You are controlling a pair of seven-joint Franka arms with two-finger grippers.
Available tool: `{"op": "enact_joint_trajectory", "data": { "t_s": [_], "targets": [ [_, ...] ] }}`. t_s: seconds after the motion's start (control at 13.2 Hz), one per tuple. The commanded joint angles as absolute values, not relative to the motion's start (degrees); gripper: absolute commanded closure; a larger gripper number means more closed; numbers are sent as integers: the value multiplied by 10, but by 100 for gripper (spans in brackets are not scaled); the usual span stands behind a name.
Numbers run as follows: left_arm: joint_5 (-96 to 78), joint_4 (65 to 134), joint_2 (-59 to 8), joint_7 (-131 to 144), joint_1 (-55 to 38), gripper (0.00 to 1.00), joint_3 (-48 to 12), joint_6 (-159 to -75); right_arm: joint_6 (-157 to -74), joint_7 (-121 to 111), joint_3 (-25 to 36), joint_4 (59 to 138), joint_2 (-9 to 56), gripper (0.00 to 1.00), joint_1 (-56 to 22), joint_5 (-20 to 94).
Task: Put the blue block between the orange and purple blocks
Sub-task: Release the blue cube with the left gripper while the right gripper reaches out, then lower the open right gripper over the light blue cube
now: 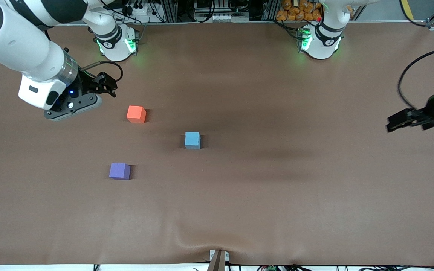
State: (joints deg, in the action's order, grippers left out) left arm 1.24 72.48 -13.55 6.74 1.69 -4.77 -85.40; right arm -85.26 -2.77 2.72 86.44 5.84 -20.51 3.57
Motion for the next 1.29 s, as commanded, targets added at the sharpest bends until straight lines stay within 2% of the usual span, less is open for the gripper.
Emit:
{"op": "enact_joint_trajectory", "data": {
  "t_s": [0.0,0.15,0.3,0.38,0.68,1.06,1.21],
  "targets": [
    [17,811,-70,53,36,0,-55,-881,-846,-29,33,854,62,0,-229,41],
    [17,888,-25,42,38,0,-55,-932,-849,-25,33,854,80,0,-270,41],
    [17,952,16,42,37,0,-57,-973,-856,-24,33,854,120,0,-272,56],
    [17,954,20,43,36,0,-57,-970,-860,-25,33,854,133,0,-278,78],
    [17,953,26,40,36,0,-67,-950,-983,-23,33,860,223,0,-305,85],
    [10,949,28,37,35,0,-71,-941,-1005,40,35,864,251,0,-278,119],
    [8,943,27,38,36,0,-71,-942,-1060,49,35,895,258,0,-283,149]
  ]
}}
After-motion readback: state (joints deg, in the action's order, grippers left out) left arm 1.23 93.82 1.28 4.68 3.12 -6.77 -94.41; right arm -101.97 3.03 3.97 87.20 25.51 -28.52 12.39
